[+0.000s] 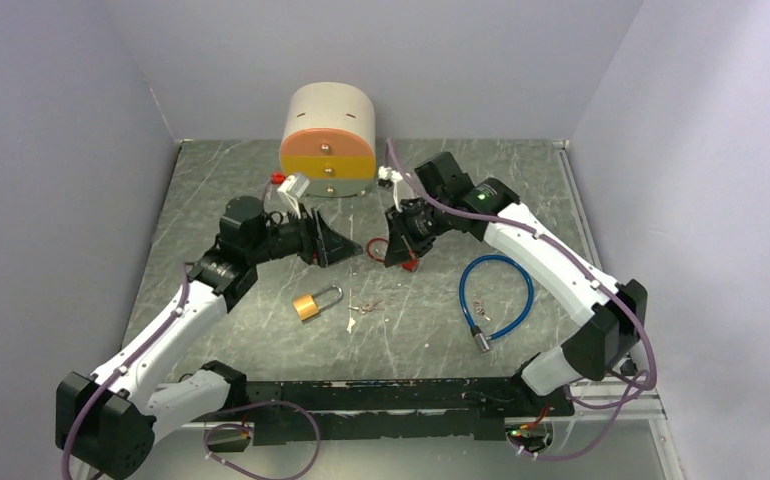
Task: Unlock with the key
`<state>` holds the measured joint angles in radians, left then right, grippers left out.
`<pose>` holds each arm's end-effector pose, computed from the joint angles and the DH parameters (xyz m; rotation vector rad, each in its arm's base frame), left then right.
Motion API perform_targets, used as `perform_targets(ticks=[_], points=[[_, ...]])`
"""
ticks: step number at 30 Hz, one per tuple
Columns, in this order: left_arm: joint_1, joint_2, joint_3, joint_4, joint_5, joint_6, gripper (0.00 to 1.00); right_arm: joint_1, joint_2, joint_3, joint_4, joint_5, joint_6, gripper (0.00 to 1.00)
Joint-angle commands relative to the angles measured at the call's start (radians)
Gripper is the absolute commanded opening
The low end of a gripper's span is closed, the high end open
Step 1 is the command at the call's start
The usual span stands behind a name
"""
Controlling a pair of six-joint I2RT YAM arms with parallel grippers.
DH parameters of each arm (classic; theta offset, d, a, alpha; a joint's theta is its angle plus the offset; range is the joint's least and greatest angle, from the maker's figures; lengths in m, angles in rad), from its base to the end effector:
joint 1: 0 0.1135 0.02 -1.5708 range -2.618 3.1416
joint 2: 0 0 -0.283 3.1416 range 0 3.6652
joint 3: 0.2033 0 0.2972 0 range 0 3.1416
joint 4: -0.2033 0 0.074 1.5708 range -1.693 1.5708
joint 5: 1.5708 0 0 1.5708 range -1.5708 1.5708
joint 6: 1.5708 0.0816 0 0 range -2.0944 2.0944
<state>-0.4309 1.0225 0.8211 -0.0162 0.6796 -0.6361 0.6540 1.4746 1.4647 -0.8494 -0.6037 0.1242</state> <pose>0.2547 -0.1735 0.3259 0.3385 1.9254 -1.3404 0.2708 0.2659 0.3454 -0.9334 2.3363 1.0723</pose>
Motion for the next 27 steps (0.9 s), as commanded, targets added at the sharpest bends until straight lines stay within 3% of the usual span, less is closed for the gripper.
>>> perform_targets(ticks=[1, 4, 7, 17, 27], points=[[-0.002, -0.052, -0.123, 0.26, 0.04, 0.051, 0.78, 0.029, 0.027, 0.122, -0.265, 0.211, -0.151, 0.0], [-0.005, -0.047, -0.209, 0.501, 0.057, 0.018, 0.74, 0.05, 0.041, 0.168, -0.309, 0.246, -0.195, 0.0], [-0.018, 0.011, -0.224, 0.62, 0.108, -0.007, 0.7, 0.077, 0.064, 0.193, -0.336, 0.247, -0.225, 0.0], [-0.062, 0.185, -0.191, 0.818, 0.288, -0.07, 0.73, 0.149, 0.098, 0.218, -0.32, 0.204, -0.261, 0.0], [-0.106, 0.211, -0.207, 0.846, 0.314, -0.083, 0.55, 0.153, 0.085, 0.217, -0.301, 0.164, -0.275, 0.0]])
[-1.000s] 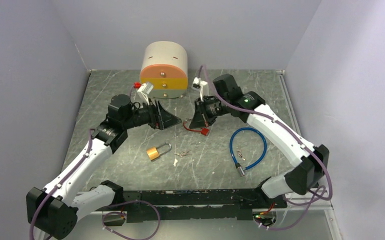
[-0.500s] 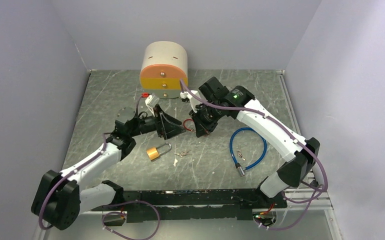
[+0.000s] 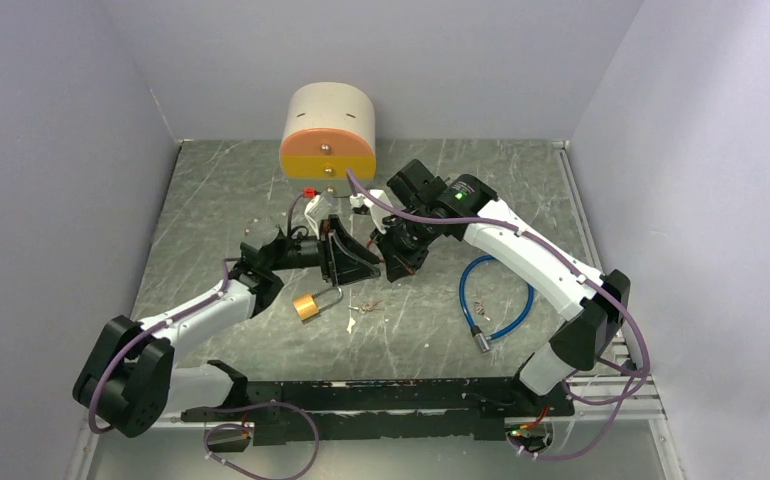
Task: Unlock with the key
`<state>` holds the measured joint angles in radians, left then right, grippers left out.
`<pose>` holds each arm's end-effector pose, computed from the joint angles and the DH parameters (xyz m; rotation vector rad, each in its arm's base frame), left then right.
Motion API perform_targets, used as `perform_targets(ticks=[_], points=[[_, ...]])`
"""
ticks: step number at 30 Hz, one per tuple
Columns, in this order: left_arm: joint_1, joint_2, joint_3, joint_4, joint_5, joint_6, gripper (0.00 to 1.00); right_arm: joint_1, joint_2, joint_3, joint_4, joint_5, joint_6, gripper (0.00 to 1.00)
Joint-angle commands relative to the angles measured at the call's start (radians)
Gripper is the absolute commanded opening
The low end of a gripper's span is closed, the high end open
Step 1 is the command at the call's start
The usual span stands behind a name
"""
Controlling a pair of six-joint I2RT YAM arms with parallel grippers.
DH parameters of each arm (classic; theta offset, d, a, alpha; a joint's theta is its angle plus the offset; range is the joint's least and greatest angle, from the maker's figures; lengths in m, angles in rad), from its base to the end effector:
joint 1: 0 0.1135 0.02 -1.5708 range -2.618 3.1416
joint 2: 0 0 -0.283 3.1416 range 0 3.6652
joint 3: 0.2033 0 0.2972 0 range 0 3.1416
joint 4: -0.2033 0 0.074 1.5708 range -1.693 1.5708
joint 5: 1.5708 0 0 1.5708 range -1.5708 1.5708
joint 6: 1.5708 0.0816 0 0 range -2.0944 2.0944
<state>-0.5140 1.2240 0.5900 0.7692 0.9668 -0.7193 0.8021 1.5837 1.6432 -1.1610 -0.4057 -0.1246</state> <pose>0.2396 -0.2124 0.2718 0.7414 1.5803 -1.6315 0.2397 0.2941 0.3408 -1.3439 2.3886 0.7485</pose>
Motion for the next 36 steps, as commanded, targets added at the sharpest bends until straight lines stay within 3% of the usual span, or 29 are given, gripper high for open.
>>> perform_targets(ticks=[1, 7, 12, 14, 18, 21, 24, 27, 32, 36], points=[[-0.031, 0.016, 0.024, 0.061, 0.017, 0.001, 0.54, 0.005, -0.025, 0.037, 0.012, -0.035, -0.027, 0.0], [-0.067, 0.031, 0.03, 0.034, -0.023, 0.02, 0.41, 0.005, -0.053, 0.008, 0.036, -0.055, -0.024, 0.0], [-0.074, 0.023, 0.045, -0.015, -0.017, 0.046, 0.11, 0.005, -0.079, -0.014, 0.053, -0.063, -0.022, 0.0], [-0.074, 0.018, 0.043, -0.008, -0.016, 0.042, 0.05, 0.004, -0.084, -0.02, 0.056, -0.066, -0.025, 0.0], [-0.074, -0.002, 0.047, -0.028, -0.027, 0.048, 0.07, 0.005, -0.098, -0.032, 0.042, -0.079, -0.046, 0.0], [-0.074, -0.01, 0.065, -0.067, -0.033, 0.051, 0.29, 0.005, -0.108, -0.041, 0.034, -0.092, -0.06, 0.0], [-0.075, -0.014, 0.074, -0.069, -0.033, 0.044, 0.34, 0.005, -0.113, -0.046, 0.041, -0.091, -0.058, 0.0], [-0.075, -0.015, 0.09, -0.104, -0.04, 0.065, 0.28, 0.006, -0.102, -0.04, 0.039, -0.087, -0.052, 0.0], [-0.074, -0.017, 0.08, -0.107, -0.049, 0.072, 0.04, 0.005, -0.1, -0.045, 0.042, -0.084, -0.051, 0.0], [-0.074, -0.022, 0.063, -0.08, -0.044, 0.056, 0.03, 0.005, -0.103, -0.047, 0.052, -0.075, -0.037, 0.0]])
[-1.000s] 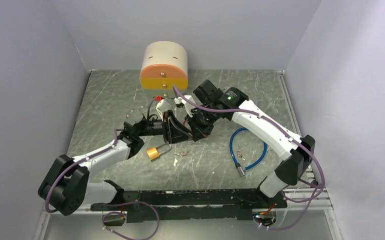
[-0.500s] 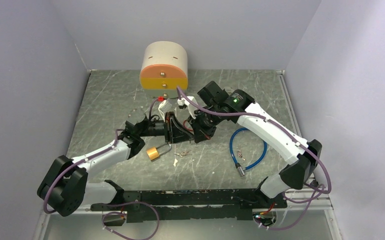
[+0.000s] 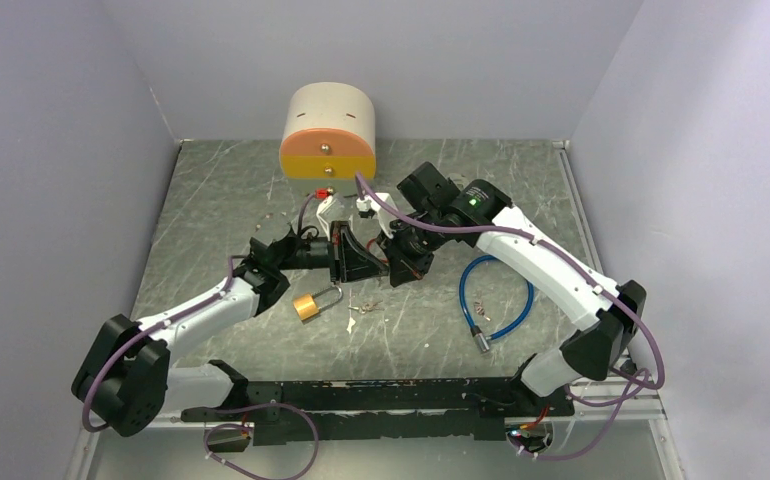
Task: Unlock with the key
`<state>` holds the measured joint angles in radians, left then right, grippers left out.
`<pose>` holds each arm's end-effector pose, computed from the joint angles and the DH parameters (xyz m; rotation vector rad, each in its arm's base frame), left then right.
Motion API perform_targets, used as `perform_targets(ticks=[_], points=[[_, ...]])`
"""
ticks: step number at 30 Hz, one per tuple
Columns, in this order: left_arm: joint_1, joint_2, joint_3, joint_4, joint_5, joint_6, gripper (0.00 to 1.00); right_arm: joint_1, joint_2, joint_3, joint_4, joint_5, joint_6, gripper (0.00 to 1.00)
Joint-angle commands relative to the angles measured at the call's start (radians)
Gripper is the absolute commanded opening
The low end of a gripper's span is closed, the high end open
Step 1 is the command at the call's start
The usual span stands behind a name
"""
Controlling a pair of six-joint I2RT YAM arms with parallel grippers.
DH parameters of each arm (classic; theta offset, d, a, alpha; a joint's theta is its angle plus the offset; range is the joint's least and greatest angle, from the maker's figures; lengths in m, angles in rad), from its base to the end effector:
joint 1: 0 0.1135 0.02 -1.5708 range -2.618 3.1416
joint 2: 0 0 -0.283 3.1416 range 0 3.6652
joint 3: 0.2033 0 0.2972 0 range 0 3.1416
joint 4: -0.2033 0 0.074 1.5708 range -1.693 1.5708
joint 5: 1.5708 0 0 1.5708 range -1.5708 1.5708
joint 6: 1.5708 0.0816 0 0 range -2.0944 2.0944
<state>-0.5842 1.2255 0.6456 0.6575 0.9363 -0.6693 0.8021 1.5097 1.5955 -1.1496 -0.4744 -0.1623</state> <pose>0.2328 -0.2327 0.2800 0.7901 1.6044 -1.6375 0.2226 0.2838 0.3526 -1.3959 2.3038 0.8360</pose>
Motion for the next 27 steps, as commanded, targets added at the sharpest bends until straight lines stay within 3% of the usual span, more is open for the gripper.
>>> perform_targets(ticks=[1, 8, 9, 11, 12, 14, 18, 21, 24, 27], points=[[-0.004, -0.026, 0.004, 0.041, -0.017, 0.0, 0.03, 0.003, -0.031, 0.001, 0.046, -0.004, 0.007, 0.0], [-0.003, -0.038, -0.017, 0.139, -0.039, -0.064, 0.03, -0.018, -0.091, -0.038, 0.158, 0.016, 0.095, 0.0], [-0.004, -0.041, -0.017, 0.148, -0.045, -0.073, 0.03, -0.031, -0.109, -0.049, 0.182, 0.022, 0.112, 0.06], [-0.004, -0.05, -0.017, 0.163, -0.077, -0.09, 0.03, -0.057, -0.145, -0.075, 0.239, 0.046, 0.169, 0.5], [-0.004, -0.054, -0.016, 0.165, -0.103, -0.101, 0.03, -0.073, -0.174, -0.097, 0.277, 0.053, 0.207, 0.6], [-0.004, -0.08, -0.009, 0.16, -0.176, -0.135, 0.03, -0.132, -0.256, -0.164, 0.396, 0.05, 0.3, 0.69], [-0.004, -0.141, 0.002, 0.185, -0.346, -0.217, 0.02, -0.251, -0.497, -0.447, 0.854, 0.053, 0.585, 0.77], [-0.005, -0.168, 0.042, 0.129, -0.458, -0.272, 0.03, -0.261, -0.63, -0.681, 1.228, 0.121, 0.829, 0.81], [-0.004, -0.17, 0.07, 0.142, -0.522, -0.33, 0.03, -0.254, -0.635, -0.762, 1.497, 0.159, 1.007, 0.81], [-0.005, -0.165, 0.085, 0.17, -0.578, -0.394, 0.03, -0.233, -0.575, -0.739, 1.61, 0.187, 1.083, 0.79]])
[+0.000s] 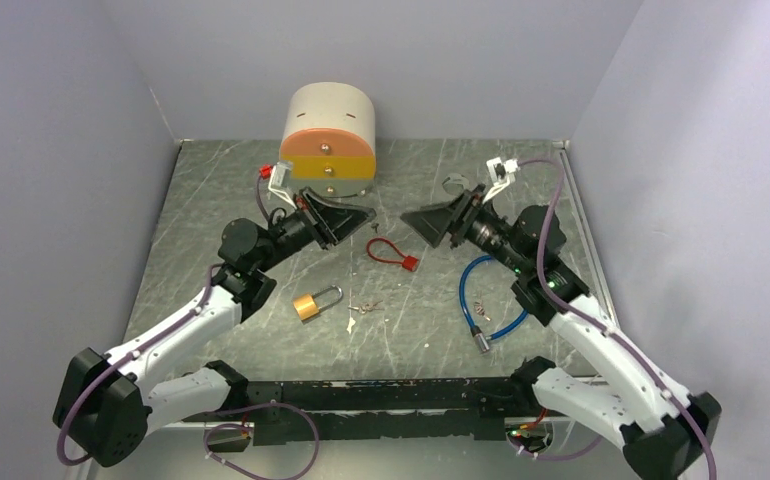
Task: Unlock with the key
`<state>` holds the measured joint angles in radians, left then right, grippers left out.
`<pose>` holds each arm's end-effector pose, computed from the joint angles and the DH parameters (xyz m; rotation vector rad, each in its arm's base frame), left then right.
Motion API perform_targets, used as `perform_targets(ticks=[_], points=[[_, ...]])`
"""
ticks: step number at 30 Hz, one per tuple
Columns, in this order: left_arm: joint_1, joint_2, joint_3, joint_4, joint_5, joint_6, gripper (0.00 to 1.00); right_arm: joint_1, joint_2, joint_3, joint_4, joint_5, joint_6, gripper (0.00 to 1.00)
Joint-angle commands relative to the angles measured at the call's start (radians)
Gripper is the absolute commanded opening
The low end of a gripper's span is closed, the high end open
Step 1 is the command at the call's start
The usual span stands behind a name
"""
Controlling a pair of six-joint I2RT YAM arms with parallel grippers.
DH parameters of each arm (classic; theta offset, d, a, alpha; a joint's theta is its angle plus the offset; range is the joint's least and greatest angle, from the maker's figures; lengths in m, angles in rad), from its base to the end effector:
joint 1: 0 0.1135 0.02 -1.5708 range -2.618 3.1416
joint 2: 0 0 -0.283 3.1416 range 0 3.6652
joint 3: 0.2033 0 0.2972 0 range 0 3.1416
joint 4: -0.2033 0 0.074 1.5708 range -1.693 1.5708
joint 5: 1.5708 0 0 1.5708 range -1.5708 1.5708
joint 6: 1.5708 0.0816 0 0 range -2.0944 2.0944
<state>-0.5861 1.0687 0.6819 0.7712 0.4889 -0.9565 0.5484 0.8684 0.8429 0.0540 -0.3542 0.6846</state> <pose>0.2382 -0.2042 0.3621 0.2373 1.3893 -1.6031 0.2243 0.1702 0.3864 -0.1915 1.6725 1.2267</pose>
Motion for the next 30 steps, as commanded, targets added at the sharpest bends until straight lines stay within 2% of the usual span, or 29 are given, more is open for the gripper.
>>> perform_targets(ticks=[1, 3, 11, 19, 30], points=[[-0.003, -0.006, 0.054, 0.065, -0.143, -0.126, 0.03, 0.029, 0.095, 0.035, 0.417, 0.069, 0.242, 0.78], [-0.003, 0.005, 0.061, 0.092, -0.161, -0.16, 0.03, 0.043, 0.142, 0.082, 0.407, 0.068, 0.251, 0.76], [-0.003, 0.035, 0.055, 0.197, -0.206, -0.246, 0.02, 0.055, 0.221, 0.138, 0.454, -0.018, 0.293, 0.5], [-0.003, 0.033, 0.029, 0.219, -0.216, -0.263, 0.03, 0.061, 0.281, 0.166, 0.483, -0.086, 0.324, 0.41], [-0.003, 0.027, 0.007, 0.216, -0.229, -0.272, 0.03, 0.062, 0.323, 0.222, 0.428, -0.131, 0.309, 0.17]])
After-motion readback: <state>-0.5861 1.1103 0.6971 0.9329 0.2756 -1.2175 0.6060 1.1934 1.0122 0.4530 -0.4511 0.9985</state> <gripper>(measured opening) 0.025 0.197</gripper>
